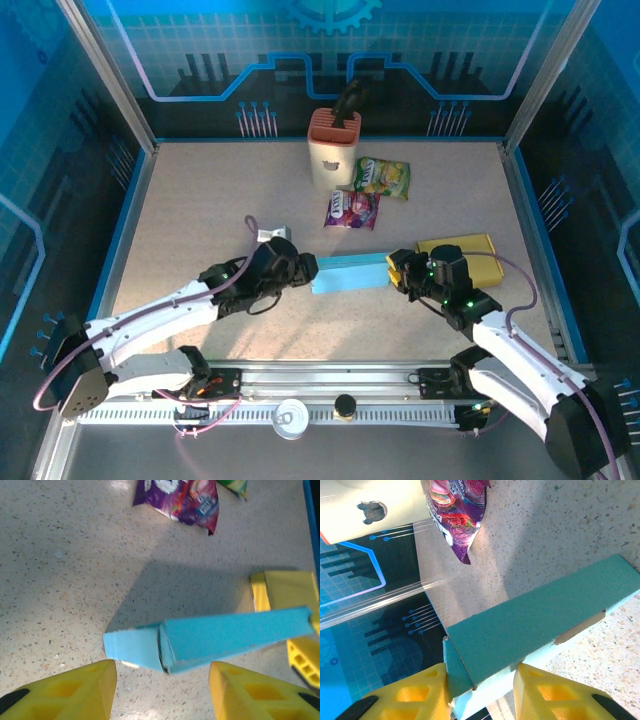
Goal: Fold the paper box
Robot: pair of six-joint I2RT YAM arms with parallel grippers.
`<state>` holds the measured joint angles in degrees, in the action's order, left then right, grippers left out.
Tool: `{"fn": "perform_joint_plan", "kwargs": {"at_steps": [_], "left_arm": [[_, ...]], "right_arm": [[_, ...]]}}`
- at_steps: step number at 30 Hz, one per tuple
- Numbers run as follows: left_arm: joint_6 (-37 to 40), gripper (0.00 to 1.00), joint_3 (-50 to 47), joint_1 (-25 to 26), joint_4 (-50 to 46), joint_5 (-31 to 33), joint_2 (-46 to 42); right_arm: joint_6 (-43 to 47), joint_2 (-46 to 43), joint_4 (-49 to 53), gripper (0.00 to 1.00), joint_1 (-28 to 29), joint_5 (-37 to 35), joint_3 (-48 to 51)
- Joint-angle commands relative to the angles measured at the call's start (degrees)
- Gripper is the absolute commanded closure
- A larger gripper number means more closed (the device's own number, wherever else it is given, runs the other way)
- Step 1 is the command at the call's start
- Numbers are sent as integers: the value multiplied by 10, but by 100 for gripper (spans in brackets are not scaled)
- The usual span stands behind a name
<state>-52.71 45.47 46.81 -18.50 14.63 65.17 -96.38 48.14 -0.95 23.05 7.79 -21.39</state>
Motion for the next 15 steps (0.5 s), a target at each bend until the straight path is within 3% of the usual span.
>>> {"fn": "perform_joint_plan", "kwargs": {"at_steps": [1,5,15], "left_arm": [[-46,47,-15,-31,31,-84,-3],[-57,48,-14,-43,56,-108,16],[-64,66,-48,-54,90,-130,47]], "right_arm": [[7,8,24,68,-7,-5,20],[7,8,24,69,-7,-6,20],[8,12,24,69,-7,-6,20]]}}
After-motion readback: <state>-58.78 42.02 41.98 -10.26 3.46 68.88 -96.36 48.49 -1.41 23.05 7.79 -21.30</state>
